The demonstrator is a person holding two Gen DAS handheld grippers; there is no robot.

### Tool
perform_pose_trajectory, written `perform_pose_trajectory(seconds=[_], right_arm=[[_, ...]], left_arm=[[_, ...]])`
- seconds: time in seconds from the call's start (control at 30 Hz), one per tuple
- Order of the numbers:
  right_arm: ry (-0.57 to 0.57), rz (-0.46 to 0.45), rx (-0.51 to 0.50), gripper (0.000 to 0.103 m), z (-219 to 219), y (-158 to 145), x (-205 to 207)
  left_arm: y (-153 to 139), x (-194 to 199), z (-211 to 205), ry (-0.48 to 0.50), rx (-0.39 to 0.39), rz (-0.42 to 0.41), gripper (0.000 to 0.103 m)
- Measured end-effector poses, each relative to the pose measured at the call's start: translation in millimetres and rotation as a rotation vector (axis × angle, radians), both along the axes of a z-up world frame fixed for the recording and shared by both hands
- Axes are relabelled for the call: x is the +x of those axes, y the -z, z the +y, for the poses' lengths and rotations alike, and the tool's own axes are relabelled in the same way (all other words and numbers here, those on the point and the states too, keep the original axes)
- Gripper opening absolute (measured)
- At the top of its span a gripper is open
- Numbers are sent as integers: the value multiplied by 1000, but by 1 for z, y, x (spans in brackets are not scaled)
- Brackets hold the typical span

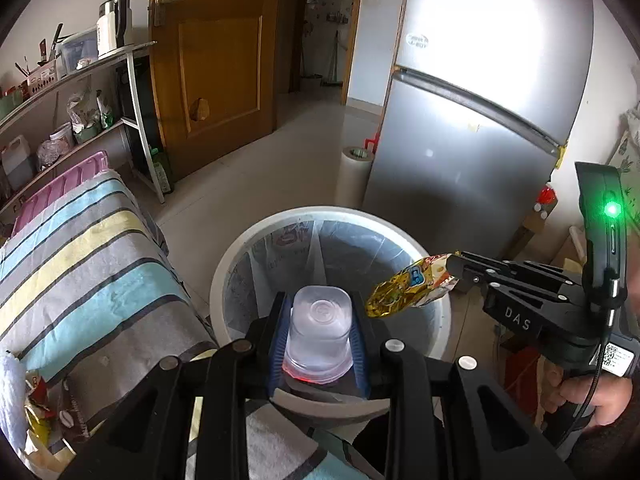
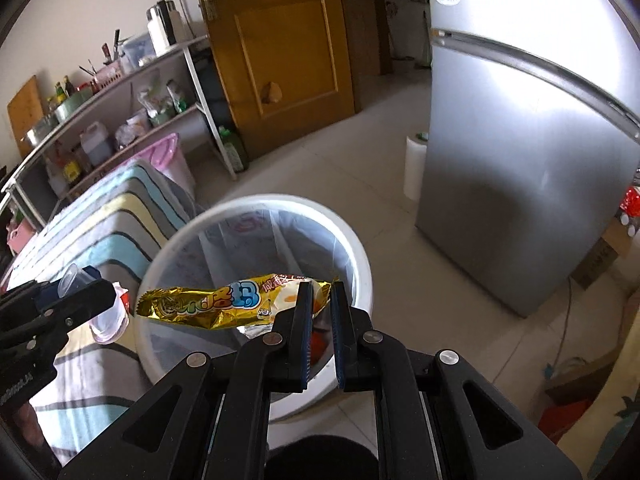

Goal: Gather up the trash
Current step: 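Carry container and yellow wrapper over the bin and open both tools, then grasp white foam net with left tool while right tool grasps brown wrapper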

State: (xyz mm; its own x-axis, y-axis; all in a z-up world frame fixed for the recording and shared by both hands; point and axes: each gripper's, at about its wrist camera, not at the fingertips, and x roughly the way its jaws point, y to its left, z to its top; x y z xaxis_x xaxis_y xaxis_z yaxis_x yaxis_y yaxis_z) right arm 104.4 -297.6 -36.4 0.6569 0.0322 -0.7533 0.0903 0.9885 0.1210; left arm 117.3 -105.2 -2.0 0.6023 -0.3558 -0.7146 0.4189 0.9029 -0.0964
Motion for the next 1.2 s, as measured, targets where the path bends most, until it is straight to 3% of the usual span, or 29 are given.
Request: perform_pose_trajectory(seconds=[0.27, 0.33, 0.4, 0.43, 0.5, 0.63, 1.2], right_arm=[[3, 36, -27, 10, -4, 16, 12], [-3, 44, -42, 11, -3, 18, 14], [-10, 50, -36, 12, -3, 19, 15], [-10, 51, -36, 13, -3, 19, 15], [-7, 48, -39, 17, -2, 19, 14], [-17, 35, -27, 41, 1, 16, 11], [-25, -61, -17, 41, 26, -18, -19]], left_arm=[[11, 10, -2, -16, 3, 47, 31], [12, 10, 0, -23, 4, 48, 37], [11, 10, 0, -29, 6, 40, 52], [10, 9, 2, -32, -2, 41, 53], [10, 10, 3, -34, -5, 42, 53], [7, 8, 6, -48, -3, 38, 59], [-24, -17, 49, -124, -29, -46, 64]])
